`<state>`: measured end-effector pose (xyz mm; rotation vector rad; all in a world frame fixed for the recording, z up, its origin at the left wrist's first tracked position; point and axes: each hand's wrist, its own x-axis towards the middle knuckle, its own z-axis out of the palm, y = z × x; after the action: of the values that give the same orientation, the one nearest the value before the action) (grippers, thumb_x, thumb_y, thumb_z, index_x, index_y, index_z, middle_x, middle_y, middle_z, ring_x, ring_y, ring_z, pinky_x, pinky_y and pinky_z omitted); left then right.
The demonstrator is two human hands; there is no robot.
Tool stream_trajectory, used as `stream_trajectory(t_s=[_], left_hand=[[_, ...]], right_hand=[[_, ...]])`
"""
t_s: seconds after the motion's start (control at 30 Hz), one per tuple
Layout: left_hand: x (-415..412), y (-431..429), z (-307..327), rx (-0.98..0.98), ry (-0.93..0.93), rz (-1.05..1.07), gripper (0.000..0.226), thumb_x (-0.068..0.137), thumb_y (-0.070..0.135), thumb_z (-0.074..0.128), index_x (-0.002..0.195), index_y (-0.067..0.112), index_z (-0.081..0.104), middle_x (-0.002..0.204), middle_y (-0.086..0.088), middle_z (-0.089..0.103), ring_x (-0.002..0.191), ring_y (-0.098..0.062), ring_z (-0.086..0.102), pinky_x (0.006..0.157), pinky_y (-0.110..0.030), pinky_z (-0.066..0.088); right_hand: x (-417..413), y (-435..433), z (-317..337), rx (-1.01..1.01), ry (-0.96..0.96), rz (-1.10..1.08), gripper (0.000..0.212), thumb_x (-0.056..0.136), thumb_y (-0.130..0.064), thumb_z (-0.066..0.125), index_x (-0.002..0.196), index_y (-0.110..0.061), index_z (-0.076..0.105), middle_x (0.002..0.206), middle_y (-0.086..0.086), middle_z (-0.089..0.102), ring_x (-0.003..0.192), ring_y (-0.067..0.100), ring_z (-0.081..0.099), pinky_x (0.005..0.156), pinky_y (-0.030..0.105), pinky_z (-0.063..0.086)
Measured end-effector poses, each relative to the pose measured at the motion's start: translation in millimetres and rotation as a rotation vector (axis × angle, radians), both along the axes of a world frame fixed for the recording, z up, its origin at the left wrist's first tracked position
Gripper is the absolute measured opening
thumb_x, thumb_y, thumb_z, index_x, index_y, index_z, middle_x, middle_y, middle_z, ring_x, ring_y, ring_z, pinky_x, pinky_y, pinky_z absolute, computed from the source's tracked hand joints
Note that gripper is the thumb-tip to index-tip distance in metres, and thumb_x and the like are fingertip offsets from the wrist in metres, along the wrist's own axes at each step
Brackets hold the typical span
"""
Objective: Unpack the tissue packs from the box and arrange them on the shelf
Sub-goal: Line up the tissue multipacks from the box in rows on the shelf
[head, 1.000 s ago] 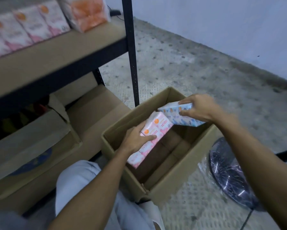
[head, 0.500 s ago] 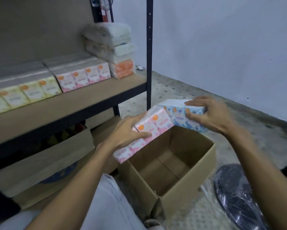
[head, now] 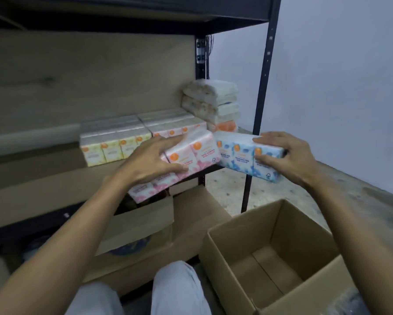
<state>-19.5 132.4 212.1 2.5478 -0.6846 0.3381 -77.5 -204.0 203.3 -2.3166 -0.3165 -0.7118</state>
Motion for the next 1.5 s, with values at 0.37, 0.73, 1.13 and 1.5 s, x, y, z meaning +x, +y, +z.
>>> stream_trajectory(t_s=[0.37, 0.73, 1.13, 1.5], left_hand=[[37.1, 104.1, -9.6, 0.265, 0.001, 0.279, 0.085, 0.072, 0.064, 0.068, 0.145, 0.047, 0.028, 0.13, 0.002, 0.049, 0.12, -0.021, 0.046, 0.093, -0.04, 0.039], [72.4, 120.2, -19.1, 0.448, 0.014, 0.379, 0.085, 0.074, 0.07, 0.06, 0.147, 0.048, 0.022, 0.134, -0.003, 0.048, 0.121, -0.025, 0.048, 0.097, -0.041, 0.038], [70.3, 110.0, -14.0, 0.436, -0.029, 0.393, 0.091, 0.074, 0.075, 0.054, 0.15, 0.042, 0.017, 0.157, 0.003, 0.029, 0.14, -0.024, 0.031, 0.108, -0.051, 0.028], [65.3, 101.6, -32.4, 0.416, -0.127, 0.434, 0.072, 0.085, 0.064, 0.051, 0.148, 0.037, 0.028, 0.153, 0.0, 0.035, 0.138, -0.024, 0.036, 0.108, -0.046, 0.028]], right_hand=[[90.4, 88.8, -22.6, -0.038, -0.025, 0.177, 0.037, 0.081, -0.037, 0.073, 0.114, -0.02, 0.071, 0.119, -0.005, 0.065, 0.106, -0.005, 0.053, 0.089, 0.002, 0.037], [137.8, 109.1, -45.5, -0.044, -0.007, 0.245, 0.039, 0.081, -0.038, 0.072, 0.117, -0.023, 0.068, 0.124, -0.001, 0.061, 0.118, 0.013, 0.054, 0.1, 0.036, 0.046], [141.4, 130.8, -8.4, -0.385, -0.006, 0.033, 0.073, 0.069, -0.076, 0.048, 0.13, -0.038, 0.053, 0.141, -0.003, 0.05, 0.131, 0.024, 0.04, 0.108, 0.05, 0.032], [153.7, 186.9, -25.4, -0.798, 0.171, -0.233, 0.074, 0.085, -0.061, 0.052, 0.145, -0.026, 0.026, 0.15, 0.009, 0.034, 0.133, 0.033, 0.037, 0.107, 0.054, 0.023]])
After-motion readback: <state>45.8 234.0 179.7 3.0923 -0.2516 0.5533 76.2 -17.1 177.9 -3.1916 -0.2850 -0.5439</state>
